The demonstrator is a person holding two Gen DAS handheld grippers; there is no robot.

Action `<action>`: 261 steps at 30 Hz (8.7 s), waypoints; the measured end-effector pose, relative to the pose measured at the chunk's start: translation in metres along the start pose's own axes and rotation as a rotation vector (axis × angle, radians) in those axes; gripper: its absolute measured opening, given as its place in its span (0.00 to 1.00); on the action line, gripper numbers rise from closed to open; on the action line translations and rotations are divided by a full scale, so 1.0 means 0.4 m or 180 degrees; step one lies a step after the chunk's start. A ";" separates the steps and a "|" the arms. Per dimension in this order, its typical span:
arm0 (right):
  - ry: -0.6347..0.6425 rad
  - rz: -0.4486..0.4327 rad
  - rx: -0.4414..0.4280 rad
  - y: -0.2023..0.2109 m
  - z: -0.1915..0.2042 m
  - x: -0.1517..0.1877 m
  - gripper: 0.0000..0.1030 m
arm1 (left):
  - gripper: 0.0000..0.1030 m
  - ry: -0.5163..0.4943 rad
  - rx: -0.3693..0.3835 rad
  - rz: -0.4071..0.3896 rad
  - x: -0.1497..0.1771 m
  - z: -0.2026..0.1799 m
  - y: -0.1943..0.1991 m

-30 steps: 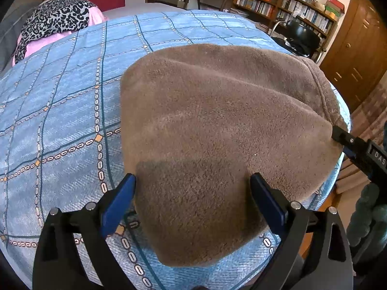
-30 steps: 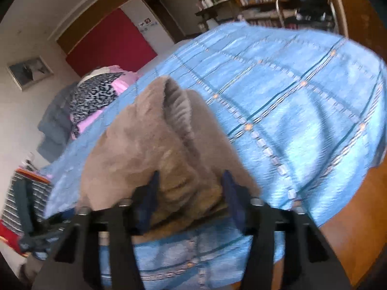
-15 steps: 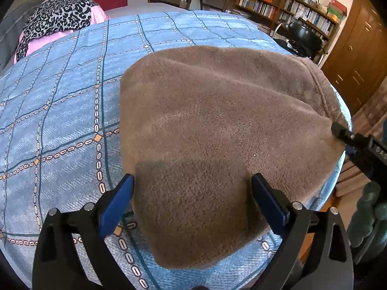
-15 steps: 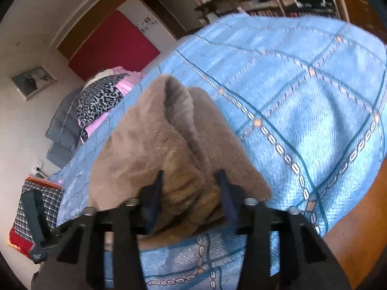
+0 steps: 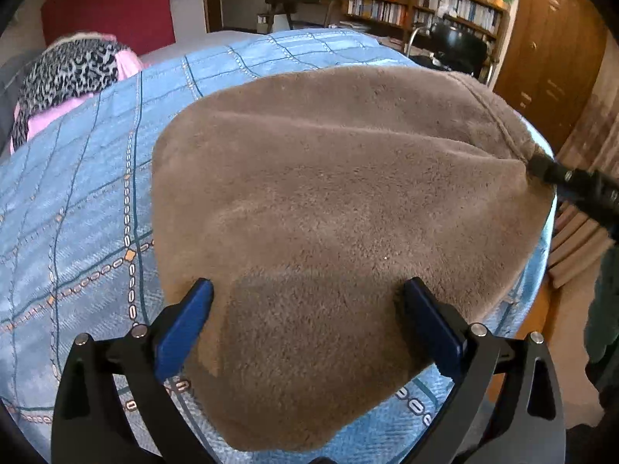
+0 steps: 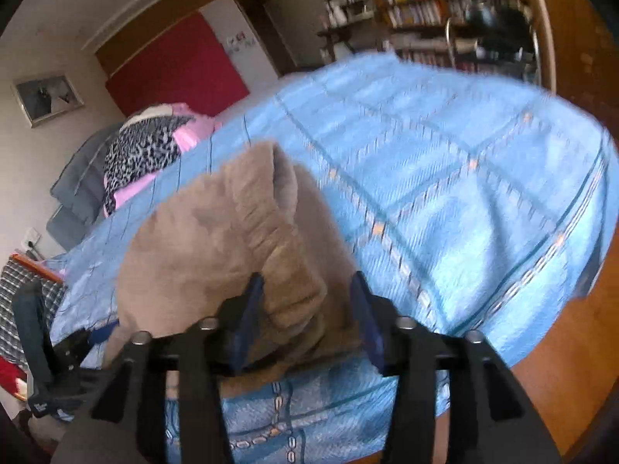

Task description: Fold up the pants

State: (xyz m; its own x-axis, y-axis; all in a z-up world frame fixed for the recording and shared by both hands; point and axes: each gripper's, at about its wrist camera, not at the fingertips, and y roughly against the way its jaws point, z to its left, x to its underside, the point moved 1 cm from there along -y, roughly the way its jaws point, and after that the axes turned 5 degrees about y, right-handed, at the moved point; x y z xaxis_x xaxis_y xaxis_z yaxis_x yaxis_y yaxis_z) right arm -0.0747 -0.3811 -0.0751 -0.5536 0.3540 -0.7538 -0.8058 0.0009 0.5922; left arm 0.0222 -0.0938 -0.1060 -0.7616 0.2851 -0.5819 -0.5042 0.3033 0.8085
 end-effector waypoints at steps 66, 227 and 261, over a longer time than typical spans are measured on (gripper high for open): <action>0.0833 -0.0127 0.0122 0.129 0.160 0.104 0.82 | 0.97 0.0156 -0.0479 -0.0451 0.020 -0.046 0.195; 0.1600 0.0909 -0.0085 -0.828 0.547 -0.348 0.68 | 0.93 0.1084 -0.0696 -0.0122 -0.432 0.756 -0.296; 0.1464 0.0368 -0.0391 -0.386 0.614 -0.267 0.86 | 0.97 0.0821 -0.1042 -0.0691 -0.346 0.459 0.034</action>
State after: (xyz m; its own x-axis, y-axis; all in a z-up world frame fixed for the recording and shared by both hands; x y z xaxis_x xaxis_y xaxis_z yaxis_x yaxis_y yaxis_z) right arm 0.1607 -0.1892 -0.0160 -0.6541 -0.1047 -0.7491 -0.7370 -0.1343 0.6624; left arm 0.1953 0.0379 -0.0305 -0.6798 -0.0011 -0.7334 -0.7333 0.0164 0.6797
